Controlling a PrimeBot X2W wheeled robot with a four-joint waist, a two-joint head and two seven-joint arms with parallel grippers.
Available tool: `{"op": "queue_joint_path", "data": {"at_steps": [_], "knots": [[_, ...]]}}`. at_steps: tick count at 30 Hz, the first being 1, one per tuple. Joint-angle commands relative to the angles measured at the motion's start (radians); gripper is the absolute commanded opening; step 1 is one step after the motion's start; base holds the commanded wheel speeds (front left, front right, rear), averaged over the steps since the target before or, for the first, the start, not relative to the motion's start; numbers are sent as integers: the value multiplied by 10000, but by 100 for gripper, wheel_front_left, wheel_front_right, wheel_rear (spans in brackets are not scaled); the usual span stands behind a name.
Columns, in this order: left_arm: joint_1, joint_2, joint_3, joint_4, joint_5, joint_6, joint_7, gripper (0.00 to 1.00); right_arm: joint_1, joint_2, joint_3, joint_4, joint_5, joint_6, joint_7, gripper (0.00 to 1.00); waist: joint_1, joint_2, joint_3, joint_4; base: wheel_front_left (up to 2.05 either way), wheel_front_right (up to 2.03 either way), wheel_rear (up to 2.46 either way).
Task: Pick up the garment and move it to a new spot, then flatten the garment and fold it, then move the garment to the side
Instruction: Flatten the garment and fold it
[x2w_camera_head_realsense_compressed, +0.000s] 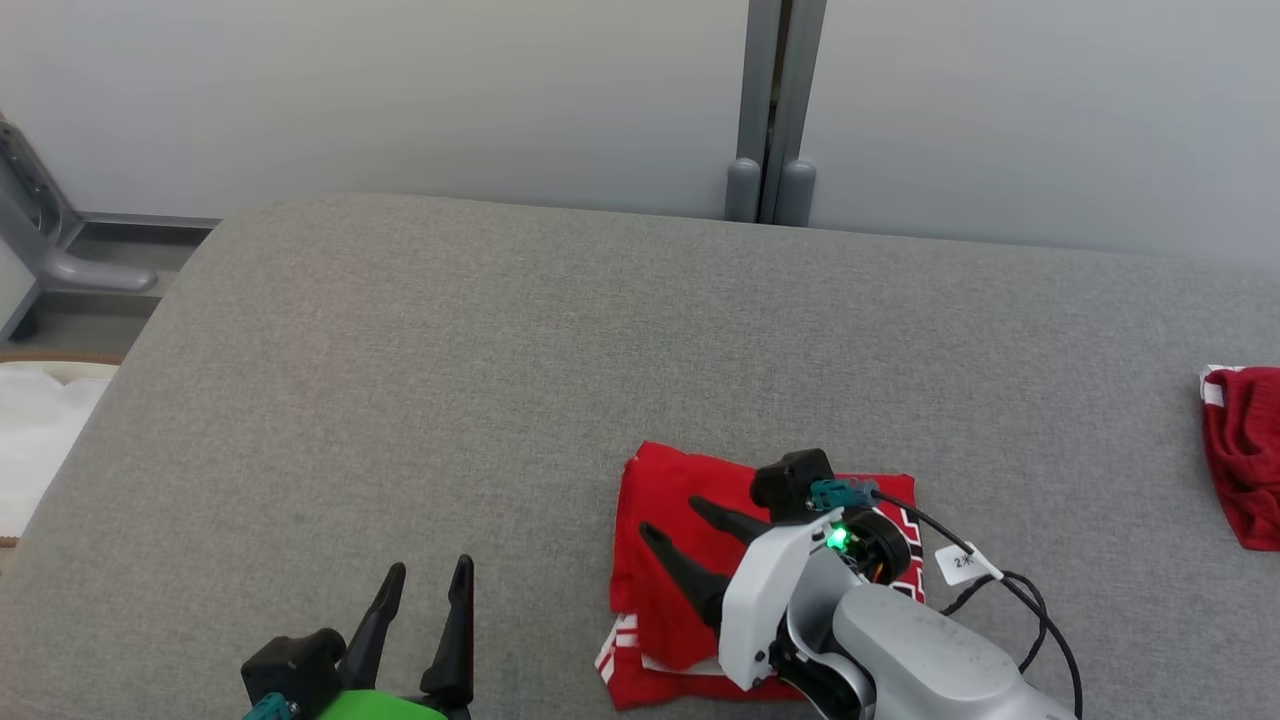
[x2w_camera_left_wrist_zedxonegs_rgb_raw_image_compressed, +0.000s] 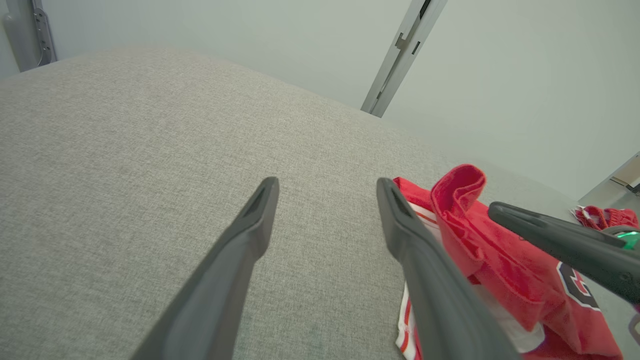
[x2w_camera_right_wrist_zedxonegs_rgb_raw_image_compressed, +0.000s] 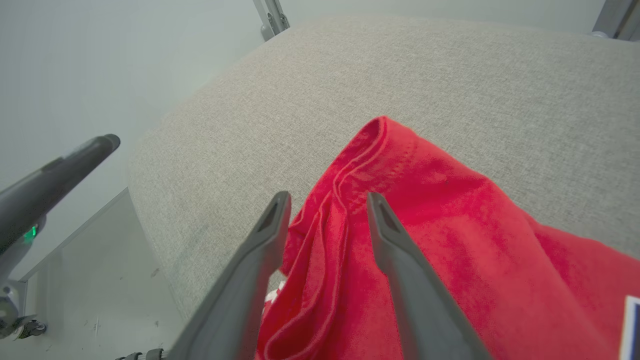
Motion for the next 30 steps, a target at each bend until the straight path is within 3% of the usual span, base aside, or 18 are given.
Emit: {"op": "queue_joint_path", "data": {"at_steps": [1, 7, 16, 22, 30], "knots": [[-142, -13, 2, 23, -2, -53, -39, 100, -111, -39, 101, 83, 131, -14, -102, 100, 0, 0, -7, 15, 0, 0, 0], [-119, -72, -40, 106, -7, -51, -51, 100, -528, -42, 493, 398, 518, -14, -692, 100, 0, 0, -59, -86, 0, 0, 0], [-298, -74, -60, -48, 266, -38, -82, 100, -1238, -38, -251, 1625, -643, -14, -1747, 100, 0, 0, -131, -599, 0, 0, 0], [-508, -134, 17, -82, 609, 92, -81, 100, -1264, -39, -1887, 1949, -2183, -14, -1906, 100, 0, 0, -225, -1122, 0, 0, 0], [-194, -344, 618, -183, 1102, 159, -81, 100, 714, -51, -4969, 293, -4937, -14, -1908, 100, 0, 0, -438, -1762, 0, 0, 0]]}}
